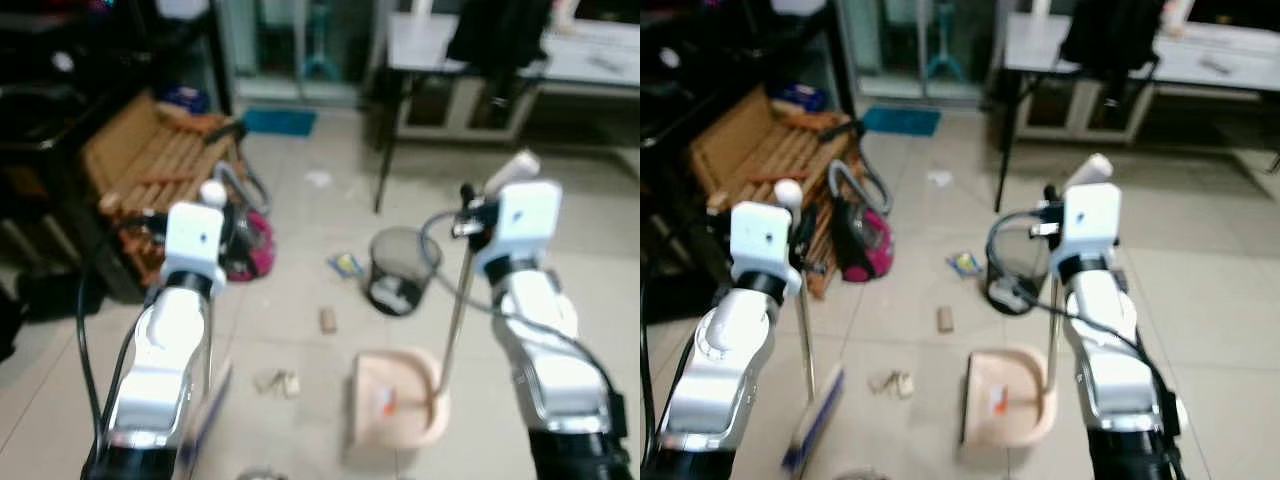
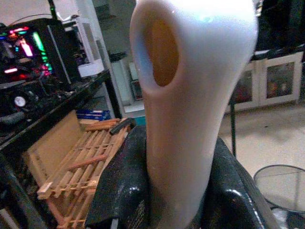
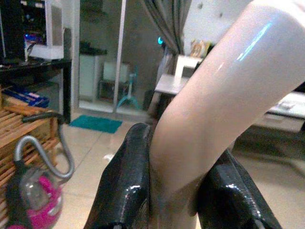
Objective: Sweep floor
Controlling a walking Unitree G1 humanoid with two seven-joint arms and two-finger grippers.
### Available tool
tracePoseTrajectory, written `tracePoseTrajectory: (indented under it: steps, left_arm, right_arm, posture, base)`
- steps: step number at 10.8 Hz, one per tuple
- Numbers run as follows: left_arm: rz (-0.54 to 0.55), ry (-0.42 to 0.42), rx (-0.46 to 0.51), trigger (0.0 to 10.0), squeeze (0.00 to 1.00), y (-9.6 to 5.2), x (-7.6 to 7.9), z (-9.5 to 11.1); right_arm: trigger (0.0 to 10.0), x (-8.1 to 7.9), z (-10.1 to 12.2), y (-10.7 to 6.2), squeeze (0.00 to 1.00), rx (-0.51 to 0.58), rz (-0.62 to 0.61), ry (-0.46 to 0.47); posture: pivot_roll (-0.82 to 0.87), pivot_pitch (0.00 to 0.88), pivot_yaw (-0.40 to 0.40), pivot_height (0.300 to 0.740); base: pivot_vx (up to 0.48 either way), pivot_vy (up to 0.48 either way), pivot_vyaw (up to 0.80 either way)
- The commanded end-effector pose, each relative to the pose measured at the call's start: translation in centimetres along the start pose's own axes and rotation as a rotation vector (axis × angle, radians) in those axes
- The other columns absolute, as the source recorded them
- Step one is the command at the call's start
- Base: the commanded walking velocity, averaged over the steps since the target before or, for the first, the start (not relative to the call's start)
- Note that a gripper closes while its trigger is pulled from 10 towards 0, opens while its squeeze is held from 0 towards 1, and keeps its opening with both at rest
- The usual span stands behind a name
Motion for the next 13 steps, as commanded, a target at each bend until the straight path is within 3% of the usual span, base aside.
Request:
tracePoseTrajectory:
  steps: [1, 5, 13]
  left_arm:
    - [-0.006, 0.004, 0.046, 10.0, 0.00, 0.1, 0.2, 1.1]
    - [-0.010, 0.017, 0.046, 10.0, 0.00, 0.1, 0.3, 1.0]
    - [-0.034, 0.026, 0.045, 10.0, 0.00, 0.3, 0.8, 0.7]
  right_arm:
    - [10.0, 0.2, 0.0, -0.1, 0.00, 0.021, -0.020, -0.021]
    - [10.0, 1.1, -2.3, -0.3, 0.00, -0.032, -0.115, -0.018]
    - [10.0, 0.7, -3.0, -0.5, 0.00, -0.029, -0.127, -0.038]
  posture:
    - [-0.02, 0.042, 0.011, 0.740]
    - [-0.02, 0.056, 0.012, 0.740]
    - [-0.02, 0.058, 0.019, 0.740]
  base:
    - [0.345, 0.000, 0.00]
    - [0.434, 0.000, 0.00]
    - [0.457, 0.000, 0.58]
Point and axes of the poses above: a point about 5 cm out from each wrist's last joint towards the gripper, its own y axis pointing out of the wrist towards the gripper, its own z axis along the axis of the wrist's last joint, x = y × z, the point moved 4 cm from there along y, pointing out of the wrist towards the gripper, and after that the axes turned 8 degrees about -y, right-handed, at the moved point
